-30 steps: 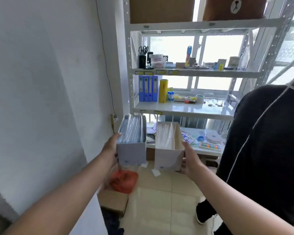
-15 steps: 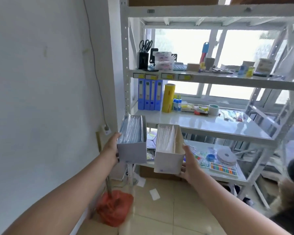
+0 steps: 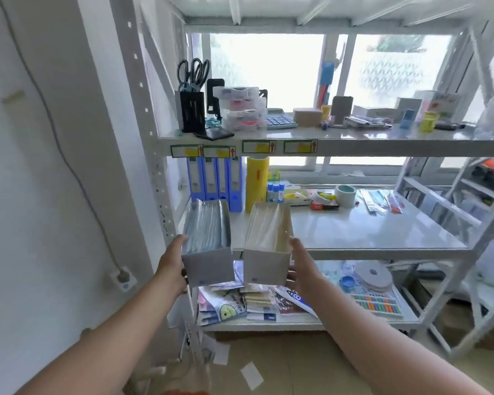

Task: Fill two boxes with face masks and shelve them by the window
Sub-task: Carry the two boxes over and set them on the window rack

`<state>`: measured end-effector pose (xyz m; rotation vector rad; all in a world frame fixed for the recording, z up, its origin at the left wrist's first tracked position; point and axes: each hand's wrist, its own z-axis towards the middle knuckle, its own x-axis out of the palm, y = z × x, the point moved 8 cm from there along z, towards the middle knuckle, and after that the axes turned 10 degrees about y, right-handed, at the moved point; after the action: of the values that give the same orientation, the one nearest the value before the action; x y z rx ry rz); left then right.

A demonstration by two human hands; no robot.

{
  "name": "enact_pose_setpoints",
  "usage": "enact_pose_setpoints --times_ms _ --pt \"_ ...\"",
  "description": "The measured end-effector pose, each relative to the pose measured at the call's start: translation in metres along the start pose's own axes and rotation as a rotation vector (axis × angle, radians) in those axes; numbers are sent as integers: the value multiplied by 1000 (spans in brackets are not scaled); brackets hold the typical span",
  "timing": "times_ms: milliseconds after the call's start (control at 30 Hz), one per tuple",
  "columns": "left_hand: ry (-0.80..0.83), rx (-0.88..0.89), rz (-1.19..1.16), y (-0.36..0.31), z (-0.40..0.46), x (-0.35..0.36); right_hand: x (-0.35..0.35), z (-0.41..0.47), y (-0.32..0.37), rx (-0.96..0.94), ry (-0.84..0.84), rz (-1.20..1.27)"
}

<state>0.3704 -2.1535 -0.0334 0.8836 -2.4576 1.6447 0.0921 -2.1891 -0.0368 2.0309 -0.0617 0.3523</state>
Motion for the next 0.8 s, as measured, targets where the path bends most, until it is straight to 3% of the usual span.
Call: enact_pose_setpoints --times_ms 400,800 --pt "-49 -62 49 -15 180 42 -23 205 34 76 -79 -13" --pt "-37 -99 127 -5 280 61 -10 300 41 134 -35 -62"
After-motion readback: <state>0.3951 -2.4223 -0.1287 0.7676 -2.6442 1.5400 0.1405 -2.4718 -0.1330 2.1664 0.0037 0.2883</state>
